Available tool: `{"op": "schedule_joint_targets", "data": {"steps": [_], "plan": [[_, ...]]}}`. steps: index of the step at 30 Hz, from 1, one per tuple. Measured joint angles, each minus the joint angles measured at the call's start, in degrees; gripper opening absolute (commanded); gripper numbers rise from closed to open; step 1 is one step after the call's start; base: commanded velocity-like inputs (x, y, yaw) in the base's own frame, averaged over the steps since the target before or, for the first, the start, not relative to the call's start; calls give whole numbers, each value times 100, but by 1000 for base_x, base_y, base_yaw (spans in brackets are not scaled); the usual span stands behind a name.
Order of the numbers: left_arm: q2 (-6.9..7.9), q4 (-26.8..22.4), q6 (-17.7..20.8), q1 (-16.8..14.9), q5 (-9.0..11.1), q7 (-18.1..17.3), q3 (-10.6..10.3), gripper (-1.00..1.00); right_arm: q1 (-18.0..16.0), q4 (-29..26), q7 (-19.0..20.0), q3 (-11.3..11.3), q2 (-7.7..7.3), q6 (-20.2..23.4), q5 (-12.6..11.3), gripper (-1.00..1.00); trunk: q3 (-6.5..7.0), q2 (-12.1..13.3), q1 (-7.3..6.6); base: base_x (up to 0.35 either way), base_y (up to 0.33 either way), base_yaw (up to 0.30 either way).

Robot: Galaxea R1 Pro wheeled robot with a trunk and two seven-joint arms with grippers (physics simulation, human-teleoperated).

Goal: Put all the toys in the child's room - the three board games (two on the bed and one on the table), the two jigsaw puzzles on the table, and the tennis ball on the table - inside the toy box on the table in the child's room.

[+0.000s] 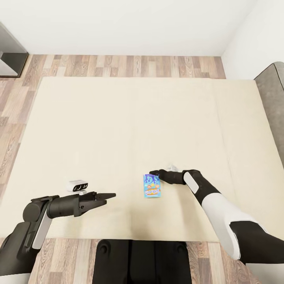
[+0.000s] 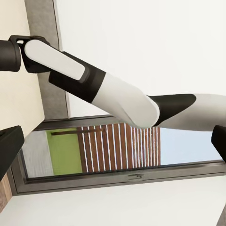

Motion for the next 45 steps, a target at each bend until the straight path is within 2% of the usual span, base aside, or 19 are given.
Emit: {"op": "schedule_joint_targets", "data": {"steps": [45], "plan": [[-5, 0, 0, -1, -9, 0, 5, 100, 191, 24, -22, 0, 2, -4, 3, 100, 0, 0, 0, 0, 13, 0]]}}
